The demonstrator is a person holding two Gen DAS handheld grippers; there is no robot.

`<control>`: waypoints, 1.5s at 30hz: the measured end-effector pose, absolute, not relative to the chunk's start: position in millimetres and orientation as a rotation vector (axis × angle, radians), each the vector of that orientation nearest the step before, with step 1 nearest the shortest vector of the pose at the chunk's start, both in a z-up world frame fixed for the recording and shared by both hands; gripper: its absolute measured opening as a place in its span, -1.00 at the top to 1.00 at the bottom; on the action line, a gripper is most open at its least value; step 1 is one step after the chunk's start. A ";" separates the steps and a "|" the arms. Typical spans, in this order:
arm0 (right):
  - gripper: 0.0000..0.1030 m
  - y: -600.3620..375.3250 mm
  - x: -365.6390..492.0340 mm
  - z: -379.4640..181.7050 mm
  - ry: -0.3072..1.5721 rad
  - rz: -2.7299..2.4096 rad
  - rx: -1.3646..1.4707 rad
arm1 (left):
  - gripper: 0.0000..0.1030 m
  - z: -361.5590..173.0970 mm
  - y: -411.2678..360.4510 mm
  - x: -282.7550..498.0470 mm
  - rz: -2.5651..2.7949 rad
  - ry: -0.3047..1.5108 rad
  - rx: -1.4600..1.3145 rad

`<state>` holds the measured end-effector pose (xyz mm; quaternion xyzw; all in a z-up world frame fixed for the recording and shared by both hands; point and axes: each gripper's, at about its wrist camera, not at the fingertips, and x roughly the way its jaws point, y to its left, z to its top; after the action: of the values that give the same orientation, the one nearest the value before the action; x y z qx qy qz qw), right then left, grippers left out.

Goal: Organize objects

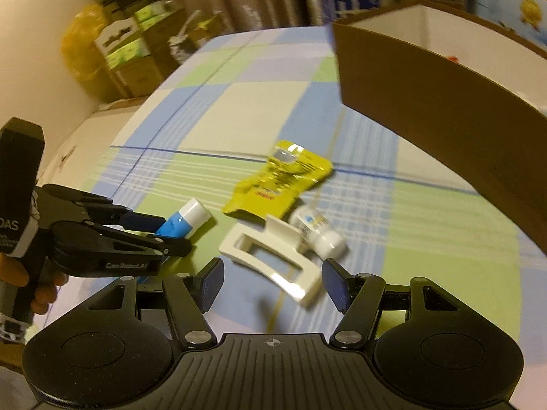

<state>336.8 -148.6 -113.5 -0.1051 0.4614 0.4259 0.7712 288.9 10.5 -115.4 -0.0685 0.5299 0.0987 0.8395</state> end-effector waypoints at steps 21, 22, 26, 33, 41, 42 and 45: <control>0.42 -131.2 316.7 -145.7 0.936 0.982 -0.383 | 0.33 -111.2 30.6 256.6 0.285 1.142 -0.192; 0.42 -132.8 314.8 -145.3 0.937 0.979 -0.382 | 0.33 -111.2 30.0 256.1 0.282 1.143 -0.192; 0.42 -144.4 305.1 -142.8 0.949 0.961 -0.365 | 0.32 -110.6 24.9 251.8 0.268 1.144 -0.183; 0.42 -180.3 293.6 -138.3 0.980 0.853 -0.302 | 0.33 -109.5 13.3 242.0 0.222 1.136 -0.166; 0.42 -224.1 280.1 -132.7 1.005 0.670 -0.229 | 0.33 -109.8 -11.9 224.9 0.039 1.125 -0.079; 0.42 -229.2 276.9 -132.4 1.008 0.656 -0.217 | 0.33 -110.0 -14.1 222.7 0.033 1.122 -0.069; 0.41 -232.6 272.3 -132.4 1.031 0.633 -0.180 | 0.31 -110.2 -15.2 220.3 0.028 1.121 -0.065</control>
<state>272.3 -232.6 -132.4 -0.0847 0.4840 0.2969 0.8188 220.3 -15.2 -110.2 -0.0307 0.5315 0.0133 0.8464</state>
